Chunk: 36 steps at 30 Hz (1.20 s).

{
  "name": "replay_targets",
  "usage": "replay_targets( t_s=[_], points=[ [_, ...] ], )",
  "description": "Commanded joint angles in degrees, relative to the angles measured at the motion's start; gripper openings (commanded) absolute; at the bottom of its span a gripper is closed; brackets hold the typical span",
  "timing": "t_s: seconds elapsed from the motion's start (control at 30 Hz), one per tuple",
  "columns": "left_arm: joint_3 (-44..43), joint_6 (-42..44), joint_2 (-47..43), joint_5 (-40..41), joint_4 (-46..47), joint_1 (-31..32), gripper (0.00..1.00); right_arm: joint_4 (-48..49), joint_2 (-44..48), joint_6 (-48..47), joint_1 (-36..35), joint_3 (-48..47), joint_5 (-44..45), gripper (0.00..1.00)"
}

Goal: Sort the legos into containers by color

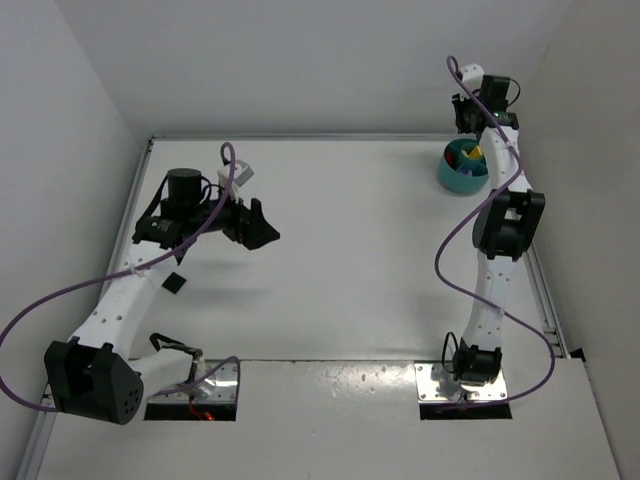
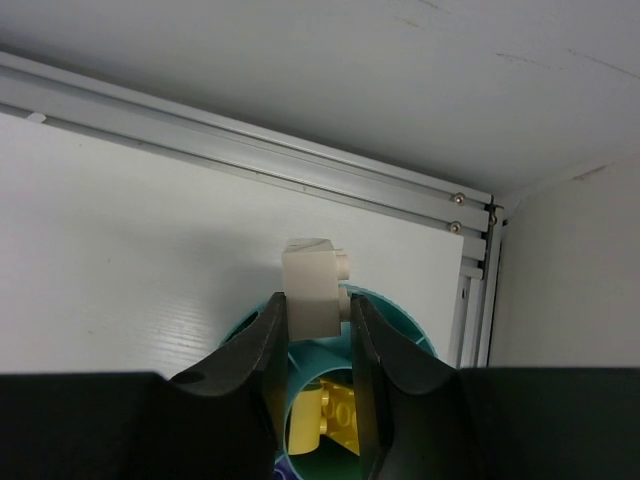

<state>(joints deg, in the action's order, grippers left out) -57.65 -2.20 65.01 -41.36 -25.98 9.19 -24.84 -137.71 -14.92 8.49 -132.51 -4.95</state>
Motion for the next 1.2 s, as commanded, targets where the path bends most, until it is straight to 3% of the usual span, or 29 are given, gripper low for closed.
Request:
replay_targets(
  t_s=[0.0,1.17],
  points=[
    [0.5,-0.5,-1.5,-0.1,1.7,-0.8,1.00,2.9,-0.7,-2.5,0.4,-2.6,1.3,0.01],
    [1.6,-1.1,-0.4,-2.2,2.2,-0.8,1.00,-2.8,-0.8,-7.7,0.4,0.6,5.1,0.04]
  ],
)
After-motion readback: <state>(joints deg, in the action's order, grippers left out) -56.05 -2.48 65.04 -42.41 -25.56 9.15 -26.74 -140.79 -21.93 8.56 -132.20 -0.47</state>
